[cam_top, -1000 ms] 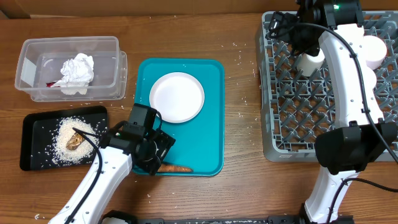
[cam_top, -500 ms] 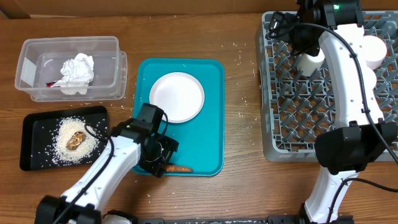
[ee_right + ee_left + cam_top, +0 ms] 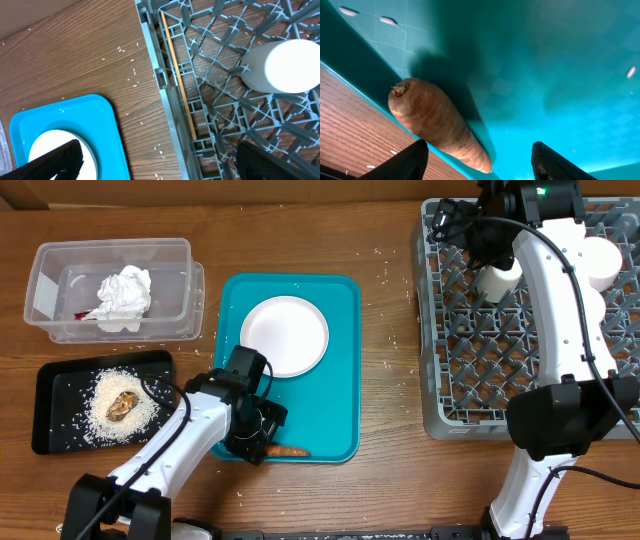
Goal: Sort waste into correct bins and load items into the dishwasher
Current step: 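Grasp the carrot with the left gripper and lift it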
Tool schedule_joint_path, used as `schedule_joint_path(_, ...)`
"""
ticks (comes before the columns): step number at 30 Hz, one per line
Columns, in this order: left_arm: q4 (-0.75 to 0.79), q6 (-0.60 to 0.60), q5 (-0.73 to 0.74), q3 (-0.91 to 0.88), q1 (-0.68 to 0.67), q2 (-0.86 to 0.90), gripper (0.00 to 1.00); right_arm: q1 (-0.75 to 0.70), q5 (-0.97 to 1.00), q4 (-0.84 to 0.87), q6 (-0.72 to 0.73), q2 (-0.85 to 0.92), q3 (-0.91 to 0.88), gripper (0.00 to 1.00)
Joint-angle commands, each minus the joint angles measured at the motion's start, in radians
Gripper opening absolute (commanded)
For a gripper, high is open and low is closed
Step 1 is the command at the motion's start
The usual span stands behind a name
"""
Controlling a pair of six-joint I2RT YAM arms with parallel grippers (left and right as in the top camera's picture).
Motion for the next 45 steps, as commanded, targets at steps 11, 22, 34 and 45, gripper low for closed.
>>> schedule_joint_path(11,0.032,-0.048,-0.085,-0.010,-0.013,0.061,0.73,0.004,0.009,0.002,0.002,-0.015,0.020,1.00)
schedule_joint_path(22,0.110,-0.048,-0.159,-0.010,-0.013,0.061,0.61,0.004,0.009,0.002,0.002,-0.015,0.020,1.00)
schedule_joint_path(34,0.135,-0.047,-0.125,-0.010,-0.027,0.061,0.59,0.004,0.009,0.002,0.002,-0.015,0.020,1.00)
schedule_joint_path(45,0.148,-0.048,-0.131,-0.010,-0.092,0.078,0.52,0.004,0.009,0.002,0.002,-0.015,0.020,1.00)
